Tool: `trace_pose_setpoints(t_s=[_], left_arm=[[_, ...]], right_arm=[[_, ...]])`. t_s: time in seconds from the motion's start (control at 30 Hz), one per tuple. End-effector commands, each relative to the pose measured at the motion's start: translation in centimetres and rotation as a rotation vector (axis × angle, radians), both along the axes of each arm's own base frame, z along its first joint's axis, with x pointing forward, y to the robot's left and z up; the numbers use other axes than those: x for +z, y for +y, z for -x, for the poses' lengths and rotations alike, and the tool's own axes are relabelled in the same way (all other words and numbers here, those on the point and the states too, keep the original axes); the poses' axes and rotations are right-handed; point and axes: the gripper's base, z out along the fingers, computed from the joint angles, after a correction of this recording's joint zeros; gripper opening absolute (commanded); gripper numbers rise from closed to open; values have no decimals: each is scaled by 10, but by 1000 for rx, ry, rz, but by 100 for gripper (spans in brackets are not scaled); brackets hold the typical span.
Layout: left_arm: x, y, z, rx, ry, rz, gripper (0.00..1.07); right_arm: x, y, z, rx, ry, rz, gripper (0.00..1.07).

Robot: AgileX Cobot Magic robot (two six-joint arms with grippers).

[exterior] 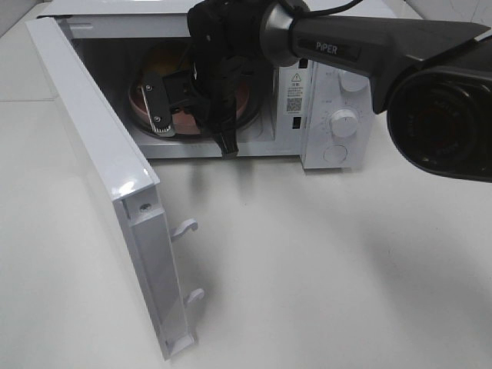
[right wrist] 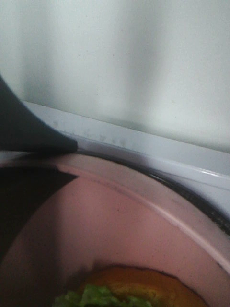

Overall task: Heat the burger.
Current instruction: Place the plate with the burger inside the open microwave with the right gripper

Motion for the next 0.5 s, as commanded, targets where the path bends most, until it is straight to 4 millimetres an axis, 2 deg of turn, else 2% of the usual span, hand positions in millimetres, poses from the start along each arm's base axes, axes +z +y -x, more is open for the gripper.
trace_pose_setpoints(t_s=[0.03,0.17,0.23,0.27,0.3,0.33,0.4,0.47,0.5], left_arm=[[0,0,3,-3,-17,-2,102],[0,0,3,-3,-17,-2,102],[0,0,3,-3,-17,-2,102],[0,0,3,-3,-17,-2,102],[0,0,3,-3,-17,-2,102],[0,0,3,-3,-17,-2,102],[0,0,3,-3,-17,-2,102],[0,0,3,-3,-17,-2,102],[0,0,3,-3,-17,-2,102]], right_arm=[[15,2,-4,-12,-56,-51,4],[15,2,-5,-16,-58,-56,10],[15,2,-4,-20,-53,-58,17],[15,2,-4,-20,-53,-58,17],[15,2,-4,-31,-50,-65,23],[15,2,-4,-31,-50,-65,23],[14,2,-4,-48,-45,-72,34],[14,2,-4,-51,-42,-73,38],[14,2,-4,-55,-38,-77,46]])
